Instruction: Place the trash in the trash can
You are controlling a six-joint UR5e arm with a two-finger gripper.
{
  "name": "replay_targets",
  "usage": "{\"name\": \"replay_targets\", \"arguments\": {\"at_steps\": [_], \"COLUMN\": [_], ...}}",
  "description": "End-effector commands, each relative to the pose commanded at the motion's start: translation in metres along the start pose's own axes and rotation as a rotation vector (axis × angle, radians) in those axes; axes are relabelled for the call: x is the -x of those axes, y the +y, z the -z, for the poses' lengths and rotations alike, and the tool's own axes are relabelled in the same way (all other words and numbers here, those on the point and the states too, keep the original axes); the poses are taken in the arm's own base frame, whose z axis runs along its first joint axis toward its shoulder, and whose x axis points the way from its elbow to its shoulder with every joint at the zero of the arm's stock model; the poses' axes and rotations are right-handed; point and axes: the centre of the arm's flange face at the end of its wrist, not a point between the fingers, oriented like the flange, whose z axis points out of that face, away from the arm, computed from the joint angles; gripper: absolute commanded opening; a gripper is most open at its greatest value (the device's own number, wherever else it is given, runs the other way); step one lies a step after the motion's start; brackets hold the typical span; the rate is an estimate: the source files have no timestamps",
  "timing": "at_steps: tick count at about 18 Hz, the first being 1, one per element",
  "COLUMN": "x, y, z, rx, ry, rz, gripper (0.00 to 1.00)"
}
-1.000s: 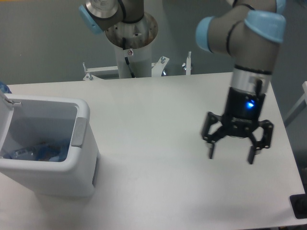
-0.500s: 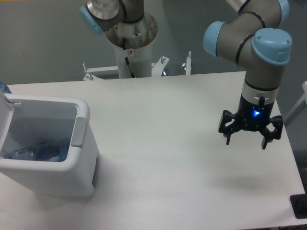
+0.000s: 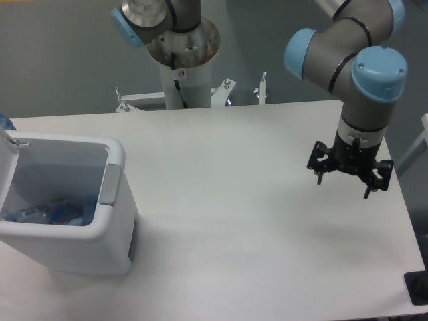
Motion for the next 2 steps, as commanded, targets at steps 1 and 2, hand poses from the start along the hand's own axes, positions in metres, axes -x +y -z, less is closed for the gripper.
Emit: {"name": "replay_targets", "arguments": {"at_steps": [1,2], "x": [0.0,-0.0003], "y": [0.0002,0.0004], "z": [-0.0012,-0.0019], "rx": [0.003,0.003], "ry": [0.002,0.004], "rz": [0.0,0.002], "gripper": [1.0,1.0]}}
